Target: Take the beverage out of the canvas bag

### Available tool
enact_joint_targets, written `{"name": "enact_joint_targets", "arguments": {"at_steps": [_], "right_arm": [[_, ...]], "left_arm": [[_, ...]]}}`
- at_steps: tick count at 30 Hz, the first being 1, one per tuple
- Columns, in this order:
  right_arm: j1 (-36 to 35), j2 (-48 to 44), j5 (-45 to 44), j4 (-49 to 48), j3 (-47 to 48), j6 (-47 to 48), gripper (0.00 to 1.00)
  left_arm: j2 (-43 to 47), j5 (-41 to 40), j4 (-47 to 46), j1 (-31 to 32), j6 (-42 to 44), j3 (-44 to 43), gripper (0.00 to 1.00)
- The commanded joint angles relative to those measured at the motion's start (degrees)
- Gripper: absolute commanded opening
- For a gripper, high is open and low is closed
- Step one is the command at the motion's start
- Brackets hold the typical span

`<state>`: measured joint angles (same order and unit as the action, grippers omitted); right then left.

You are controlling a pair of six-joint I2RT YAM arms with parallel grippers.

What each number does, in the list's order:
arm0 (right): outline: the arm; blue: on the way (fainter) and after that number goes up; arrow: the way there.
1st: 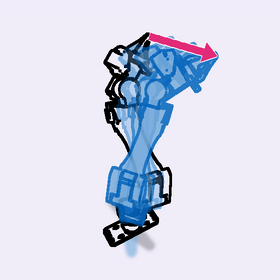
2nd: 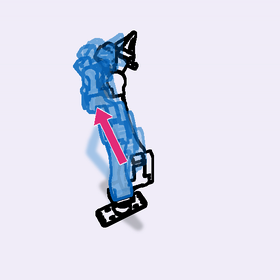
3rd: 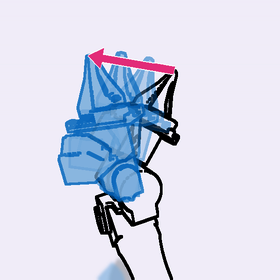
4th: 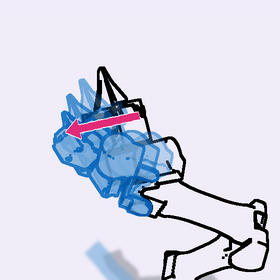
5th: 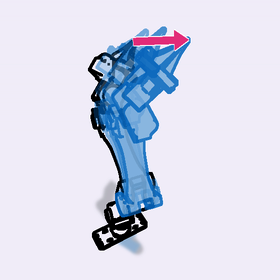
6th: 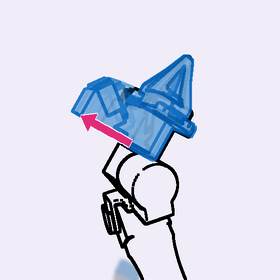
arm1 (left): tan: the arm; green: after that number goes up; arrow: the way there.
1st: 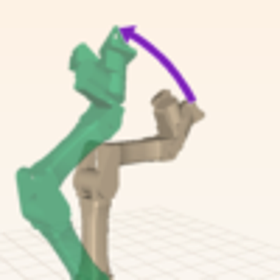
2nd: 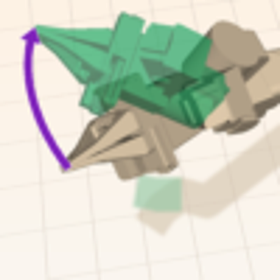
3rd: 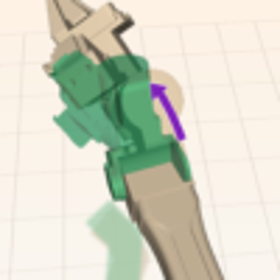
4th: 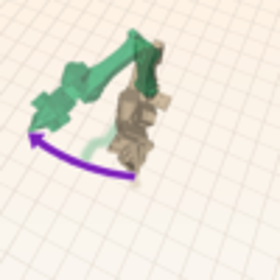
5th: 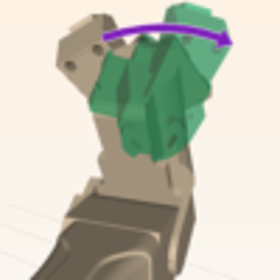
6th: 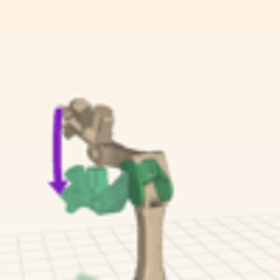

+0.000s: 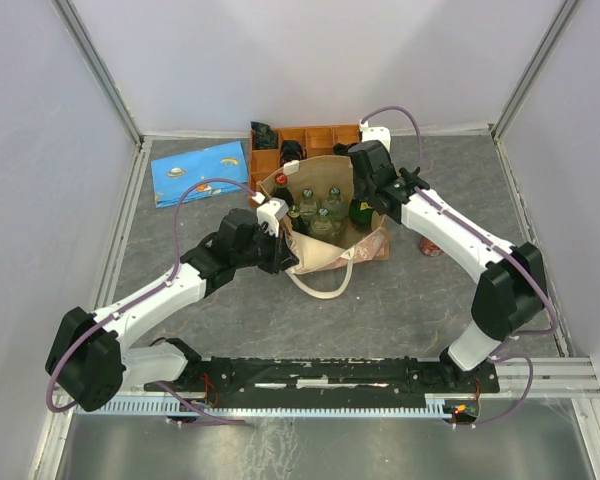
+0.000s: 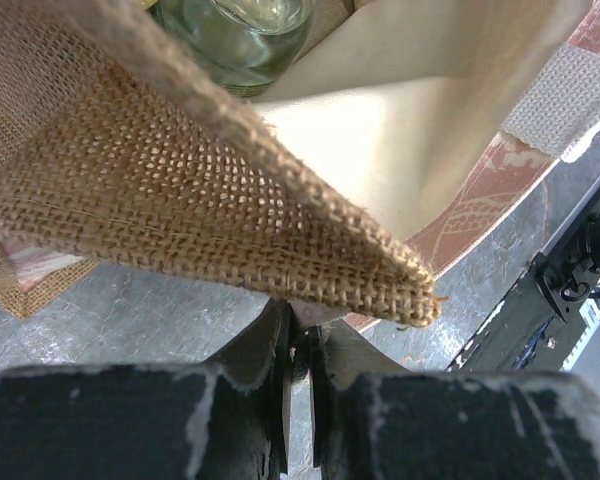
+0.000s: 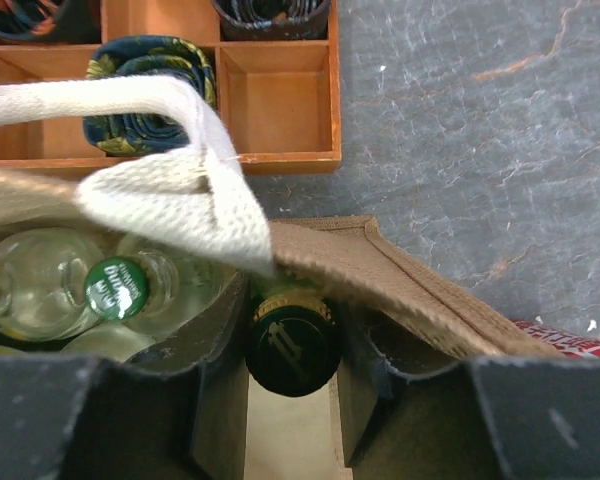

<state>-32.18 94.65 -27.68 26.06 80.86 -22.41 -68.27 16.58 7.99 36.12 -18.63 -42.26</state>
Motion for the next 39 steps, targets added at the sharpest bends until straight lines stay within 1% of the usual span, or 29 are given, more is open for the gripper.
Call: {"name": "enact_joint_targets", "arguments": {"at_steps": [1, 14, 17, 21, 31, 36, 39], "right_arm": [[-1.39, -7.67, -3.96, -5.92, 3.12, 4.25, 0.0], [-3.2, -9.75, -4.75, -6.78, 2.78, 6.64, 0.0], [-4.07, -10.48, -5.19, -5.07, 5.64, 7.74, 0.0], [-5.76, -11.85, -6.21, -1.45, 11.75, 10.02, 0.0], [-7.3, -19.07, -9.05, 4.69, 24.72, 13.47, 0.0], [-7.38, -22.38, -12.9, 8.74, 29.82, 13.82, 0.0], [-7.4, -24.84, -16.63, 10.27, 30.04, 14.14, 0.0]], "left_arm": [[-0.46, -0.38, 2.51, 0.18, -1.01, 1.13, 0.03], [-0.55, -0.03, 2.25, 0.19, -1.4, 1.22, 0.03], [-0.63, -0.06, 2.26, 0.18, -1.41, 1.22, 0.03], [-0.81, 0.11, 2.06, 0.18, -1.54, 1.13, 0.03], [-1.15, 1.22, 1.58, 0.18, -1.56, 1.22, 0.03], [-1.34, 1.7, 1.58, 0.18, -1.41, 0.87, 0.03], [-1.34, 1.82, 1.49, 0.18, -1.41, 0.86, 0.03]]}}
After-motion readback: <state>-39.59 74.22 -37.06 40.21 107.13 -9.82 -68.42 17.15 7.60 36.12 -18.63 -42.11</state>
